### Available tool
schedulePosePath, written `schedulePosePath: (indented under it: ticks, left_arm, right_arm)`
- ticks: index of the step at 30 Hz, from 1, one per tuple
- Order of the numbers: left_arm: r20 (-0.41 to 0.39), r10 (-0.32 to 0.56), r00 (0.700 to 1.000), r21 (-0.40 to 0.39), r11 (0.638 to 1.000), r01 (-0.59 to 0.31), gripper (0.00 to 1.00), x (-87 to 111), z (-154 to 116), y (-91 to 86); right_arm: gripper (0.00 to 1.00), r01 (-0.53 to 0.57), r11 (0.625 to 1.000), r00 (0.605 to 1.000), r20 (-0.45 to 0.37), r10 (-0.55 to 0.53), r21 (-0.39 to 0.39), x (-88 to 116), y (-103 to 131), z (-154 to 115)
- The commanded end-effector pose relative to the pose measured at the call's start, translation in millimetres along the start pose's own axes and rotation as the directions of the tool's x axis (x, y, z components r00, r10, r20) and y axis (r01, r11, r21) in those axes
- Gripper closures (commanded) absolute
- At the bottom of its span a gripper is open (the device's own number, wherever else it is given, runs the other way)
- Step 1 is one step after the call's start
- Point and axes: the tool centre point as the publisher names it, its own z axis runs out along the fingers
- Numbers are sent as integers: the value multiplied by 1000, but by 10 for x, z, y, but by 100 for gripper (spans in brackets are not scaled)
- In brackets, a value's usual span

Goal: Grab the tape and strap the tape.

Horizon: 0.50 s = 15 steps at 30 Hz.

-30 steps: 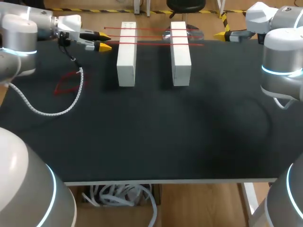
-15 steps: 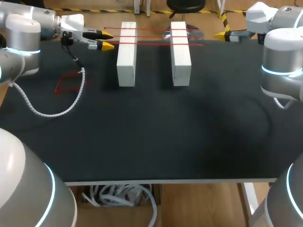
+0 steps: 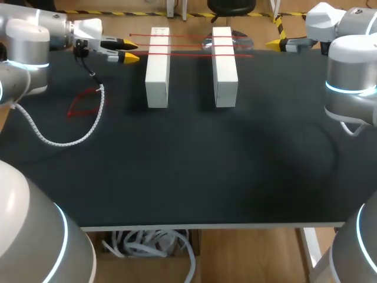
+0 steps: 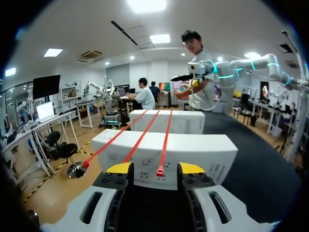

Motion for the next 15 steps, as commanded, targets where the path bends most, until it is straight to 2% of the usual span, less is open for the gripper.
schedulePosePath:
  ticks: [1, 15]
  left_arm:
    - [1, -33, 999, 8, 999, 33, 62, -52, -18, 19]
    - [-13, -19, 1000, 8, 1000, 19, 64, 51, -53, 31]
  right_arm:
    - [0, 0, 1000, 1000, -1, 0, -1, -2, -2, -1]
    - [0, 0, 1000, 1000, -1, 0, -1, -2, -2, -1]
